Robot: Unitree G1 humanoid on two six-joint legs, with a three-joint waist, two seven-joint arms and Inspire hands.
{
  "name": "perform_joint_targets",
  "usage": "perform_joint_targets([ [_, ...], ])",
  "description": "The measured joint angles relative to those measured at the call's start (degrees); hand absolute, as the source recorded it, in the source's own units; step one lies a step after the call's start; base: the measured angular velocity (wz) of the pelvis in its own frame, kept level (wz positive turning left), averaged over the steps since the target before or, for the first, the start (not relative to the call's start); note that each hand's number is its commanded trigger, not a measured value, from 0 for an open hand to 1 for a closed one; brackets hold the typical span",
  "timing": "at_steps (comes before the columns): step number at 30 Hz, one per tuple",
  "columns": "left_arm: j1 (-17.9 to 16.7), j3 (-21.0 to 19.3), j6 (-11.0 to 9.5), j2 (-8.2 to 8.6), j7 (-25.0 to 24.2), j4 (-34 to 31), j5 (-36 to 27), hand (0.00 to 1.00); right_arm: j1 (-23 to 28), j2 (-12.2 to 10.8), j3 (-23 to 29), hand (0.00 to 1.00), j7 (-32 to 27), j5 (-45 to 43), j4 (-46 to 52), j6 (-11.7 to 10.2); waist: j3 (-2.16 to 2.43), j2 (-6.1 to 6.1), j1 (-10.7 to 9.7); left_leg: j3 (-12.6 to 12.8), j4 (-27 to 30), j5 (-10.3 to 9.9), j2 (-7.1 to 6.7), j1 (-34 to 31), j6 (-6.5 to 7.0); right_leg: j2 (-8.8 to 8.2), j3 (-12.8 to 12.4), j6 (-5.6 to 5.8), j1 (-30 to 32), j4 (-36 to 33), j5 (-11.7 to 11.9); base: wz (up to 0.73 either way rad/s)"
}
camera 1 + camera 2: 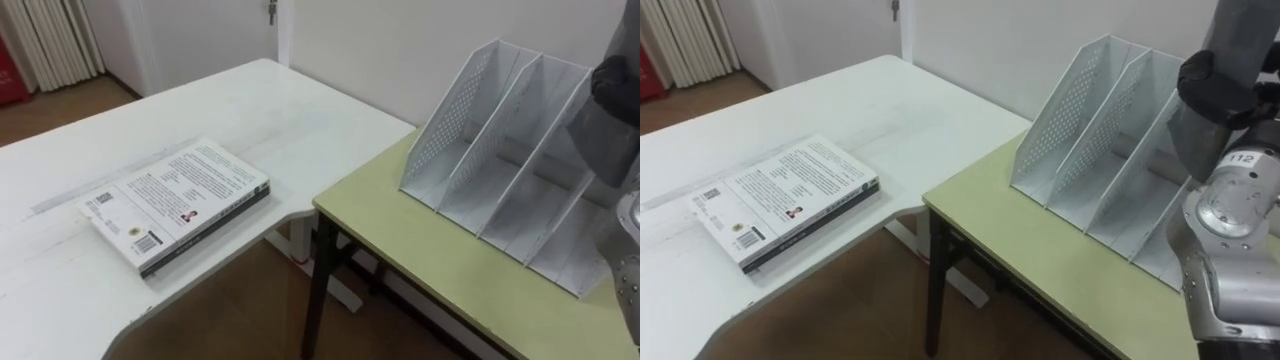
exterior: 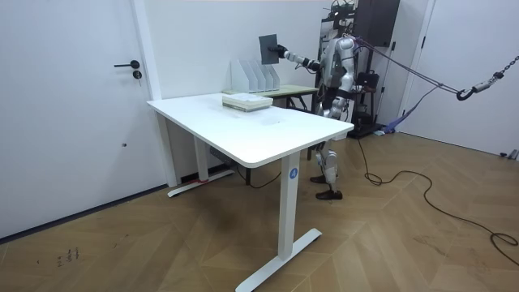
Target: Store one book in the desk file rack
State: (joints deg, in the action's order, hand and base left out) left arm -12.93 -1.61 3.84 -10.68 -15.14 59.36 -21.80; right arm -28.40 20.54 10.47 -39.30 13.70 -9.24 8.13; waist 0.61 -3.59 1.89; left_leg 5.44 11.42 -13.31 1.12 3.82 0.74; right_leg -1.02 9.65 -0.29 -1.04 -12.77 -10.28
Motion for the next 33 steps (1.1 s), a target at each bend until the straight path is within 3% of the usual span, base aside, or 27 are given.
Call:
perform_joint_targets([
  [27,-0.1,-0.5,0.9,-0.05,3.8,0.0,0.0,0.0,-0.3,0.6,0.5,1.0,-1.9,1.5,-1.6,0.3,0.02,0.4,0.0,-1.0,0.0,0.2,-0.03,-0.4,-0.16,-0.01,0.8,-0.09,0.0,0.1,0.0,0.01],
  [33,-0.2,-1.3,1.0,-0.11,5.0,-0.2,0.0,0.0,-3.0,1.9,0.5,1.0,-1.8,4.2,-8.8,0.4,-0.15,0.11,0.1,-1.0,0.0,0.2,-0.03,-0.4,-0.16,-0.03,0.8,-0.1,0.0,0.2,0.0,0.0],
])
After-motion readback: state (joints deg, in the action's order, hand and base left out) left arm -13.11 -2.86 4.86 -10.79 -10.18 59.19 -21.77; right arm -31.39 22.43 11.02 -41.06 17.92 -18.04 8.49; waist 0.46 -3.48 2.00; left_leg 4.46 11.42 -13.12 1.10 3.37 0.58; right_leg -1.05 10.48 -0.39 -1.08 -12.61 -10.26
